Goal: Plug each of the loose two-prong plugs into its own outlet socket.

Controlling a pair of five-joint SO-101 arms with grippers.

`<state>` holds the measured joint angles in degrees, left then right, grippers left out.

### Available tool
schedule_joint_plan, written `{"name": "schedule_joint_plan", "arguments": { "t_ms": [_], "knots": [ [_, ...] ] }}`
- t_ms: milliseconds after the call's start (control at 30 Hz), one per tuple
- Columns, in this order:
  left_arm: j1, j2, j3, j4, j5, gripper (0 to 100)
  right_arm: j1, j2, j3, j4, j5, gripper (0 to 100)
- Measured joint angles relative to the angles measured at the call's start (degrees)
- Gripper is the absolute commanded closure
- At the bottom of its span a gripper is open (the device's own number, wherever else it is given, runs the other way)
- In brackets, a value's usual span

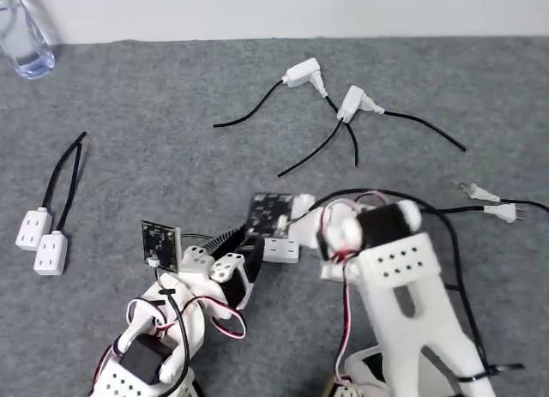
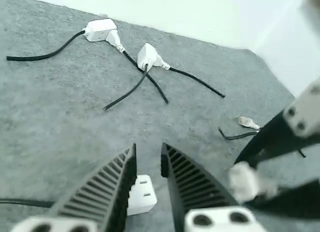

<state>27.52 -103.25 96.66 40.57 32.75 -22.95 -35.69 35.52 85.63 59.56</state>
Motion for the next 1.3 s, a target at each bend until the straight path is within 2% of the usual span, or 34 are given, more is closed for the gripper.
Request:
{"name": "schedule_joint_plan", "arguments": {
  "t_ms": [167, 267, 767, 900, 1133, 1300],
  "knots": [
    [0.26, 0.00, 0.00, -0.26, 1.14, 92, -7.56, -3.60, 1.41, -0.62, -5.01, 99.0],
    [0.53, 0.00, 0.00, 0.00, 2.37, 92, -9.14, -5.63, 1.41, -0.62, -5.89, 99.0],
    [0.53, 0.00, 0.00, 1.76, 2.64, 92, -9.58, -6.07, 1.41, -1.49, -5.89, 99.0],
    [0.70, 0.00, 0.00, 2.29, 2.64, 92, -11.69, -6.07, 1.41, -1.67, -5.89, 99.0],
    [7.47, -0.09, -0.18, 2.64, 2.90, 92, -13.10, -6.07, 1.58, -2.81, -5.89, 99.1],
    [7.82, -0.09, -0.18, 2.64, 2.90, 92, -13.10, -6.07, 1.58, -2.81, -5.89, 99.1]
  ]
}}
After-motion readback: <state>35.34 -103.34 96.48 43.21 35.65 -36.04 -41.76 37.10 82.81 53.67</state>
